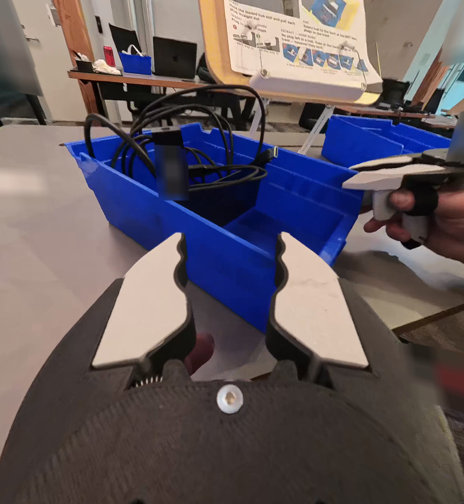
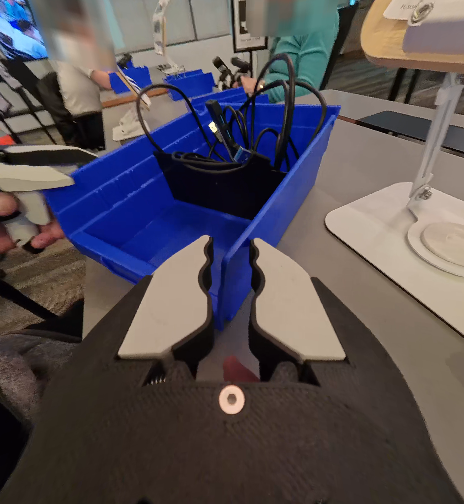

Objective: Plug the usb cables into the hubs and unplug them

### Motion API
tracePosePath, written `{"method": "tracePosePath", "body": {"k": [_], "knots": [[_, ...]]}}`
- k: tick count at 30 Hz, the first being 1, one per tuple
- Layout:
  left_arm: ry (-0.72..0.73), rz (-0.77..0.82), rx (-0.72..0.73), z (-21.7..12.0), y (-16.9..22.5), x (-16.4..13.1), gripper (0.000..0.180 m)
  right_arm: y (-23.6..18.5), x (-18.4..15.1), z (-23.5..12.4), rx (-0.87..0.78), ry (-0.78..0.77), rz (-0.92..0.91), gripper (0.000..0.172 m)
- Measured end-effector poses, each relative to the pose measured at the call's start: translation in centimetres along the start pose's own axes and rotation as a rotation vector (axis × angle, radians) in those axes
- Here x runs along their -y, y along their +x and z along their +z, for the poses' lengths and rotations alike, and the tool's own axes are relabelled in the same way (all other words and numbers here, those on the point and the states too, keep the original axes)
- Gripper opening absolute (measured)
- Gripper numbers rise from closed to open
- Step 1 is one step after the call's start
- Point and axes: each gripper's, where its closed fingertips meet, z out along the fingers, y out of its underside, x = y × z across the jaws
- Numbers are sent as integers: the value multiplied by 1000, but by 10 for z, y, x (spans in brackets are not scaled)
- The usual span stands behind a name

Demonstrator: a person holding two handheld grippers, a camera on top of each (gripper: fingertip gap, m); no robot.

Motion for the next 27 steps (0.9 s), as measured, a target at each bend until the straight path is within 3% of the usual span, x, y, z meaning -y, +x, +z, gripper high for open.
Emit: {"method": "tracePosePath", "body": {"k": [8,13,16,19,27], "knots": [[-25,144,89,6,-3,2,50,-6,-2,8,-40,-12,9,18],[-39,192,207,11,-52,3,44,-30,1,32,10,-23,-24,24],[-57,136,215,18,-87,1,35,-41,5,53,45,-37,-52,28],[-51,137,254,15,-112,6,40,-51,7,64,97,-37,-52,30],[-119,184,198,-6,-103,-17,35,-71,-10,60,162,-113,-157,26]]}}
